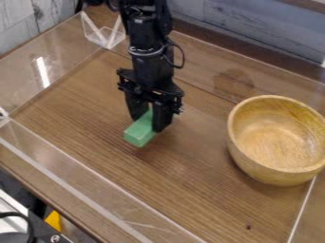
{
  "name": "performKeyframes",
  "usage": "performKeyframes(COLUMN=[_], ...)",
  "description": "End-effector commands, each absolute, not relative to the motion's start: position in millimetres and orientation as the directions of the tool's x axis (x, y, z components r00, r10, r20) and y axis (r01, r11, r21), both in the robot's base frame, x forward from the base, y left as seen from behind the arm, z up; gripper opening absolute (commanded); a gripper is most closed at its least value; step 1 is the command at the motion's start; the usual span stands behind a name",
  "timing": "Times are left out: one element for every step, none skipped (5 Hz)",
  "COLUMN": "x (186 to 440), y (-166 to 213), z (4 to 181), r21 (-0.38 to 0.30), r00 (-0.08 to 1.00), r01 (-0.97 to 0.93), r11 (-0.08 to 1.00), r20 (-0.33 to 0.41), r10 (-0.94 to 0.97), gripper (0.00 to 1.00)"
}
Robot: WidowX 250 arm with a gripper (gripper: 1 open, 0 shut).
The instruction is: Remove the green block from inside the brown bowl and put it on the table
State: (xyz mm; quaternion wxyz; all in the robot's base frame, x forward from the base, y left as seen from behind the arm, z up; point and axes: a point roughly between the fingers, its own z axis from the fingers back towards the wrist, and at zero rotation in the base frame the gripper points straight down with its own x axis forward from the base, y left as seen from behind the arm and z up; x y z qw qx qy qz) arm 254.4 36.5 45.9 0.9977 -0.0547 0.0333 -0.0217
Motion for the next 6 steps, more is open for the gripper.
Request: performKeyframes(x=[258.7,259.0,259.4,259.8,259.9,260.5], y=[38.5,37.8,37.3,36.6,35.9,35.7], z=[60.2,60.7,61.2,61.5,61.5,62.5], r21=[-0.101,-0.103,-0.105,-0.107,-0.109,-0.112], r00=[0.999,1.000,1.000,1.000,1.000,1.000], r01=[0.031,0.024,0.019,0.015,0.011,0.008], r11=[0.994,0.994,0.994,0.994,0.994,0.994], r20=[-0.009,-0.006,-0.003,0.002,0.005,0.009], r10=[-0.032,-0.025,-0.019,-0.015,-0.011,-0.007], gripper=[0.00,0.00,0.00,0.00,0.00,0.00])
